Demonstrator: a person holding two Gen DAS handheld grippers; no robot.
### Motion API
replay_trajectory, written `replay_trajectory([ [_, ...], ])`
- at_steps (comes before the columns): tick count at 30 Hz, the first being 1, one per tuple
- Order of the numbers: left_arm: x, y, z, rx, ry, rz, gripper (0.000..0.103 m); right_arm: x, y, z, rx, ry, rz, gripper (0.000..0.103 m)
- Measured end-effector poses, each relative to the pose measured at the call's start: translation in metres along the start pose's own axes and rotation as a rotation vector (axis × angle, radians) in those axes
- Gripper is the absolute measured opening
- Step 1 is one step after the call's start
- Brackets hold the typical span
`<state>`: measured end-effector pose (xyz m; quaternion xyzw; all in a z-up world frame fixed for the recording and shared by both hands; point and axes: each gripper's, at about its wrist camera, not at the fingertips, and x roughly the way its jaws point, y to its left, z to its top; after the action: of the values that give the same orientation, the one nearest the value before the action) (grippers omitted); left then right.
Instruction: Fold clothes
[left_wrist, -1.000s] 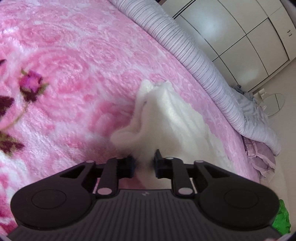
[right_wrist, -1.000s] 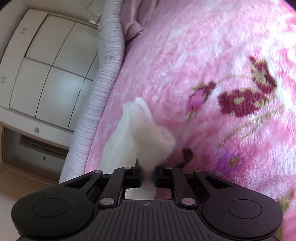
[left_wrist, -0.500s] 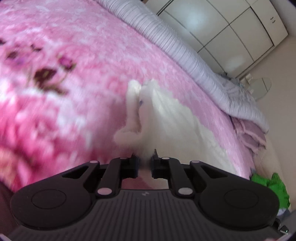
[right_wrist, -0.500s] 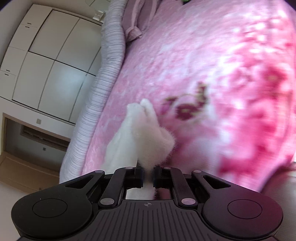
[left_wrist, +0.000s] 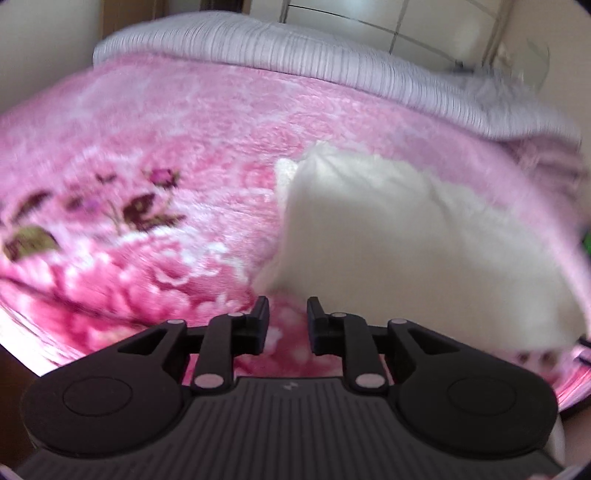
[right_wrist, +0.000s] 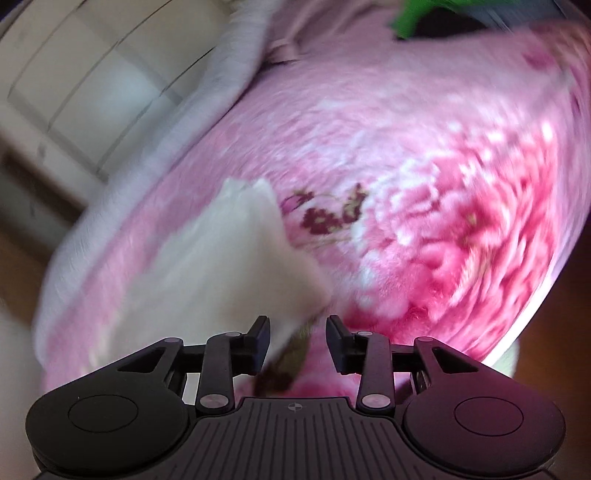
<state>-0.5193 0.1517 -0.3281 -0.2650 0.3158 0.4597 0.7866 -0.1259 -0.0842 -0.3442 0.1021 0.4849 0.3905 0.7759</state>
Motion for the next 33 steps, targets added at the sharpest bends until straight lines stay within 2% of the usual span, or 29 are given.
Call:
replay_trajectory([
  [4,-0.004,-0.017,-0.007,0.058,0.028,-0.002,0.019,-0.013,0.022,-0.008,-0.184,0.012,-0.07,0.038],
  [9,-0.005,-0.041,-0.018,0.147,0.053,0.013,0.022,-0.006,0.041,-0.033,-0.311,0.067,-0.096,0.039],
  [13,-0.011,-0.055,-0.027,0.212,0.042,0.028,0.022,-0.001,0.056,-0.054,-0.412,0.111,-0.117,0.039],
  [22,-0.027,-0.069,-0.037,0.27,0.013,0.024,0.023,-0.022,0.06,-0.07,-0.453,0.109,-0.134,0.039],
  [33,-0.042,-0.077,-0.041,0.294,-0.02,0.006,0.025,-0.034,0.062,-0.076,-0.479,0.097,-0.14,0.039],
])
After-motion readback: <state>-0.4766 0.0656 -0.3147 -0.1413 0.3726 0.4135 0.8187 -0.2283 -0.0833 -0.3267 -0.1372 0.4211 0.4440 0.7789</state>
